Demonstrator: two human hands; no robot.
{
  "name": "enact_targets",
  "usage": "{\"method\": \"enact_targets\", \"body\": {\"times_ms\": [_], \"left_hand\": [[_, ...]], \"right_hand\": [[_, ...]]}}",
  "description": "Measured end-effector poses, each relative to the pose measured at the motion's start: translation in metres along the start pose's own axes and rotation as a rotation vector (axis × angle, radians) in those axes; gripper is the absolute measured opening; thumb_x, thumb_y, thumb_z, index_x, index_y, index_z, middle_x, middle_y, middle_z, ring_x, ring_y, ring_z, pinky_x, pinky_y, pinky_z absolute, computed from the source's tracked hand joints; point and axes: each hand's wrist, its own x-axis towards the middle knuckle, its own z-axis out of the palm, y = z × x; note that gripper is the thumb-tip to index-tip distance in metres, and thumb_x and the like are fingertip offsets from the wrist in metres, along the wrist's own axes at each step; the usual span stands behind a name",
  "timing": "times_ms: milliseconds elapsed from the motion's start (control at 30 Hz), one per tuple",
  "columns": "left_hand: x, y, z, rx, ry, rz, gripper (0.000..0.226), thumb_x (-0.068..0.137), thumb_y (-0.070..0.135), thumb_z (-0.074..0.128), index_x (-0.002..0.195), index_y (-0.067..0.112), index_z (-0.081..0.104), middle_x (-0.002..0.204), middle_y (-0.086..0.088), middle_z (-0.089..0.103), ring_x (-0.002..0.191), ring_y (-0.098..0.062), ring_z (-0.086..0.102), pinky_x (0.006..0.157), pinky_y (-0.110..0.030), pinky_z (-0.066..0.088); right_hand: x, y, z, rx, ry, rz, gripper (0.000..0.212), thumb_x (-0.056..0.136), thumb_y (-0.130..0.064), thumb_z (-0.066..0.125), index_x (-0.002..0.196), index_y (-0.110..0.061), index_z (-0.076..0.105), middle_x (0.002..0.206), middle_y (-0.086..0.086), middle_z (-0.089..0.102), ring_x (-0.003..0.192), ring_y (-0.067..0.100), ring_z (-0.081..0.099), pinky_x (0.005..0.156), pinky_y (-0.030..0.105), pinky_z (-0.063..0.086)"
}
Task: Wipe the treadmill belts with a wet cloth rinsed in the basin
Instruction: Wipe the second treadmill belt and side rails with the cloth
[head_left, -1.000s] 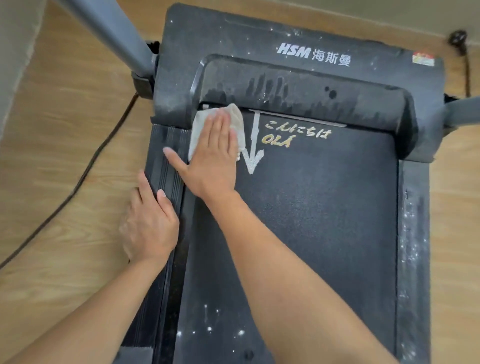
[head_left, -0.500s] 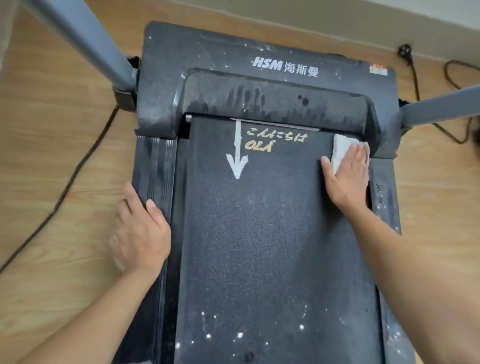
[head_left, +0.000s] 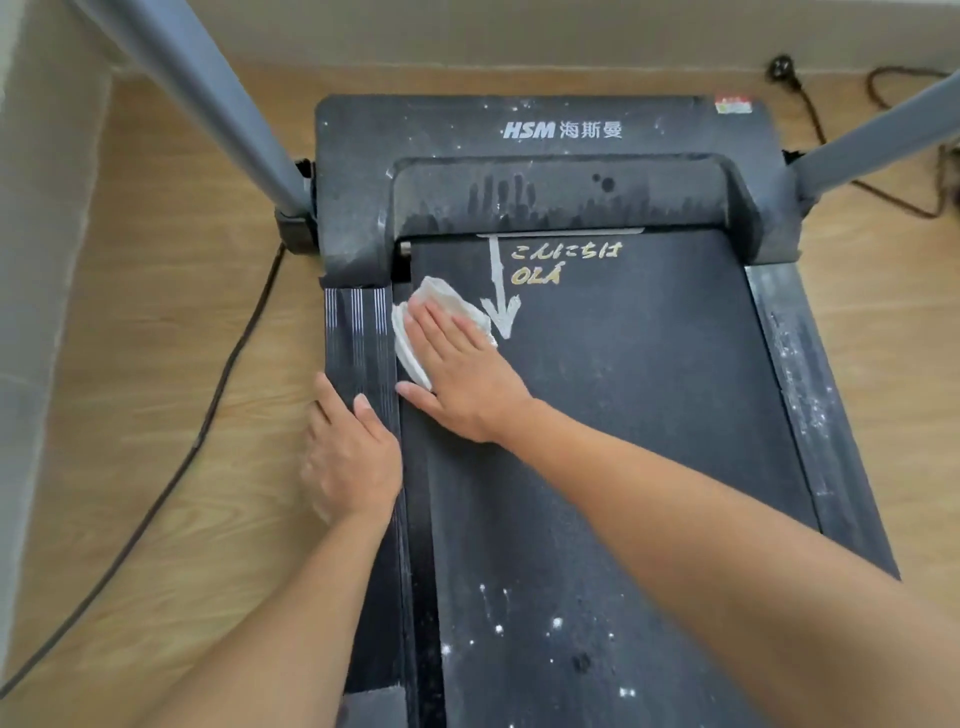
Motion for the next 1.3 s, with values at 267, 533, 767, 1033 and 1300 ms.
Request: {"method": "enact_targets", "body": {"times_ms": [267, 533, 767, 1033, 1300], "left_hand": [[0.0, -0.001, 0.004, 0.013, 0.008, -0.005, 0.058, 0.108, 0.04, 0.033, 0.159, 0.011, 0.029, 0.135, -0.02, 0.057, 0.111, -0.045, 0.061, 0.082, -0.055, 0.049], [0.0, 0.001, 0.005, 0.036, 0.046, 0.022, 0.057, 0.108, 0.039, 0.035, 0.156, 0.009, 0.031, 0.125, -0.02, 0.059, 0.098, -0.045, 0.064, 0.073, -0.052, 0.05], [0.0, 0.003, 0.002, 0.103, 0.044, 0.054, 0.059, 0.107, 0.037, 0.035, 0.157, 0.006, 0.03, 0.117, -0.02, 0.061, 0.093, -0.041, 0.064, 0.068, -0.049, 0.049], [0.003, -0.004, 0.003, -0.186, 0.094, -0.06, 0.051, 0.111, 0.04, 0.026, 0.153, 0.018, 0.046, 0.142, -0.015, 0.061, 0.122, -0.043, 0.059, 0.097, -0.049, 0.045], [0.011, -0.004, 0.008, -0.234, 0.141, -0.199, 0.049, 0.111, 0.043, 0.028, 0.123, 0.01, 0.063, 0.113, -0.023, 0.07, 0.102, -0.047, 0.061, 0.085, -0.048, 0.042]], "right_hand": [[-0.091, 0.132, -0.015, 0.049, 0.003, 0.335, 0.088, 0.102, -0.073, 0.016, 0.169, -0.02, -0.006, 0.175, -0.003, -0.014, 0.161, 0.012, -0.016, 0.132, 0.039, -0.007], [-0.157, 0.21, -0.025, 0.242, 0.162, 0.937, 0.1, 0.092, -0.082, 0.012, 0.169, -0.018, -0.001, 0.177, 0.004, -0.001, 0.163, 0.018, -0.003, 0.132, 0.046, 0.003], [-0.064, 0.099, -0.009, 0.254, 0.158, 0.916, 0.111, 0.094, -0.083, 0.028, 0.167, -0.006, -0.006, 0.176, 0.016, -0.007, 0.163, 0.029, -0.011, 0.128, 0.044, -0.012], [-0.034, -0.036, 0.022, 0.102, 0.071, 0.123, 0.096, 0.102, -0.075, 0.024, 0.168, -0.009, 0.005, 0.176, 0.008, -0.002, 0.163, 0.022, -0.01, 0.132, 0.047, 0.0], [-0.122, 0.125, 0.001, 0.079, 0.053, 0.372, 0.093, 0.097, -0.081, 0.014, 0.169, -0.024, -0.001, 0.176, -0.005, -0.007, 0.162, 0.013, -0.01, 0.132, 0.045, 0.001]]}}
